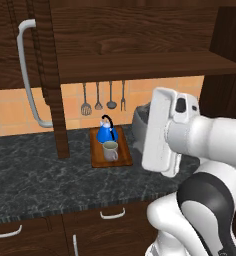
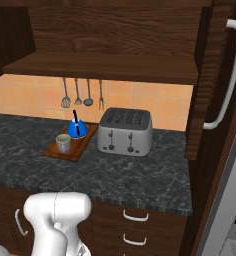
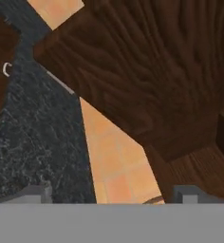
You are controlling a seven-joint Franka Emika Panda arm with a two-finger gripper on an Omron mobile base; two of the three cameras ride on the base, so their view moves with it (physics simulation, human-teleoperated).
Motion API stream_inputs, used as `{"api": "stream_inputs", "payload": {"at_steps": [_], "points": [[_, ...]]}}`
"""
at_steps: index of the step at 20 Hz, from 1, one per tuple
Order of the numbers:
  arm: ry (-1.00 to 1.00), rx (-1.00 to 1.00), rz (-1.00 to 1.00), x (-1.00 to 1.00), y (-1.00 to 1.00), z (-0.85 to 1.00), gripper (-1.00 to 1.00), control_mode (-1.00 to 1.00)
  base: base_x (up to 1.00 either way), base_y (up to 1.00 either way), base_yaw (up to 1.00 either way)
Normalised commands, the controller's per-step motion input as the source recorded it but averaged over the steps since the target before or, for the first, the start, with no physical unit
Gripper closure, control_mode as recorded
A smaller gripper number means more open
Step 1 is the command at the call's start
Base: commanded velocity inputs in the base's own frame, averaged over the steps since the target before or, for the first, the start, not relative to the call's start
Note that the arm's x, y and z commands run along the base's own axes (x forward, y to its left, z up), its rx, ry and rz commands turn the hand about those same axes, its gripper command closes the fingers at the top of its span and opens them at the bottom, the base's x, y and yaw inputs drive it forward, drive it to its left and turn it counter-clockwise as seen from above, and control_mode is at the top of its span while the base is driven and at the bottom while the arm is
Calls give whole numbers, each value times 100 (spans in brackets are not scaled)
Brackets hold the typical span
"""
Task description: Pick the kettle from the counter and place it on the tray. Then pick the mug from the cabinet and place it on the tray. Then close the cabinet doors.
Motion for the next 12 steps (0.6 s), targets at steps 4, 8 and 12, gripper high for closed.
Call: {"api": "stream_inputs", "payload": {"at_steps": [4, 8, 12], "points": [[-3, -25, 14, -14, 18, 4, -100, -100, 0, 0, 0], [-4, -20, 13, -13, 13, 3, -100, -100, 0, 0, 0], [-3, -16, 12, -15, 9, 4, -100, -100, 0, 0, 0]]}}
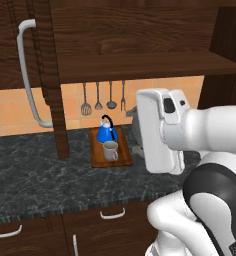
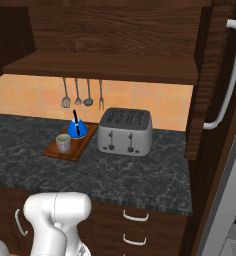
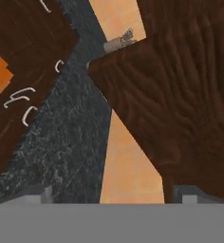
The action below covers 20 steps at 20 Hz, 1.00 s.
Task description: Pick the kettle from the counter and place it on the tray. Then pick the mug from the cabinet and place it on the tray. Then close the cabinet doors.
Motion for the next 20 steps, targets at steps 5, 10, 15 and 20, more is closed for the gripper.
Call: {"api": "stream_inputs", "payload": {"at_steps": [5, 10, 15, 20], "points": [[-2, -13, 6, -9, 20, 6, -100, -100, 0, 0, 0], [-1, -3, 6, -20, 15, 2, -100, -100, 0, 0, 0], [-2, 1, 11, -27, 12, 0, -100, -100, 0, 0, 0], [-13, 7, 1, -24, 36, 3, -100, -100, 0, 0, 0]]}}
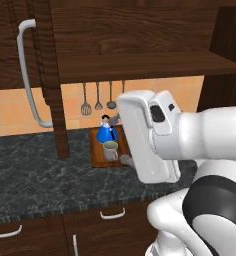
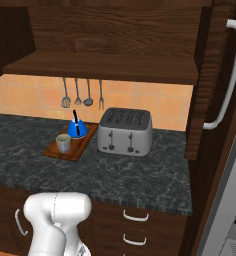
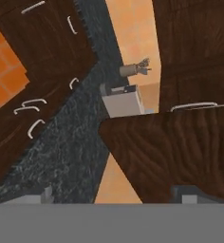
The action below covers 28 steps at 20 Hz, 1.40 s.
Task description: Pick the kettle from the counter and place it on the tray. Then pick the mug from the cabinet and place it on the tray. Then close the cabinet doors.
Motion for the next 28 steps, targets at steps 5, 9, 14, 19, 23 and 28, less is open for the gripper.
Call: {"api": "stream_inputs", "payload": {"at_steps": [5, 9, 14, 19, 23, 28], "points": [[-22, 0, 8, -21, 40, 3, -100, -100, 0, 0, 0], [-7, 0, 14, -12, 11, 24, -100, -100, 0, 0, 0], [0, 0, 9, -23, 29, 14, -100, -100, 0, 0, 0], [-1, 0, 7, -19, 45, 6, -100, -100, 0, 0, 0], [0, 0, 4, -13, 53, 3, -100, -100, 0, 0, 0], [0, 0, -6, 0, 71, 2, -100, -100, 0, 0, 0]]}}
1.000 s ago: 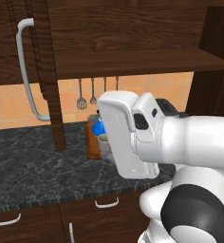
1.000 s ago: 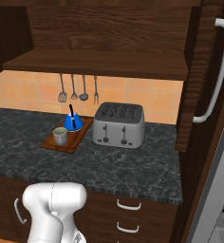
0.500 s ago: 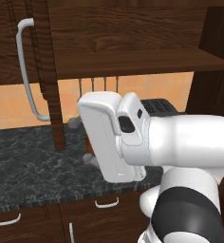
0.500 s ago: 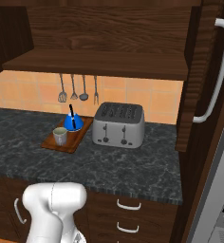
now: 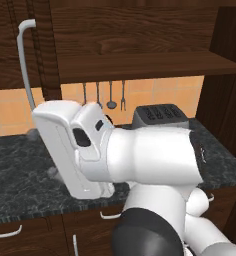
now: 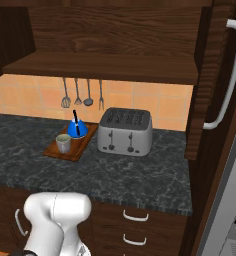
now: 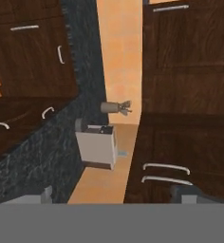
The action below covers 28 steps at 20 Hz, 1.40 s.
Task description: Pick the kettle from the counter and place it on the tray. Then pick the mug from the cabinet and place it on the tray. Then close the cabinet doors.
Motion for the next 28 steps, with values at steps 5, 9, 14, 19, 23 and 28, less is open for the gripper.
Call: {"api": "stream_inputs", "payload": {"at_steps": [5, 9, 14, 19, 23, 28], "points": [[2, 0, -25, 33, 60, 0, -100, -100, 0, 0, 0], [9, 0, -29, 49, 41, 0, -100, -100, 0, 0, 0], [10, 0, -26, 44, 15, -15, -100, -100, 0, 0, 0], [1, 0, -17, 37, 11, -7, -100, -100, 0, 0, 0], [0, 0, -10, 45, -8, -5, -100, -100, 0, 0, 0], [0, 0, -8, 20, -16, -5, -100, -100, 0, 0, 0]]}}
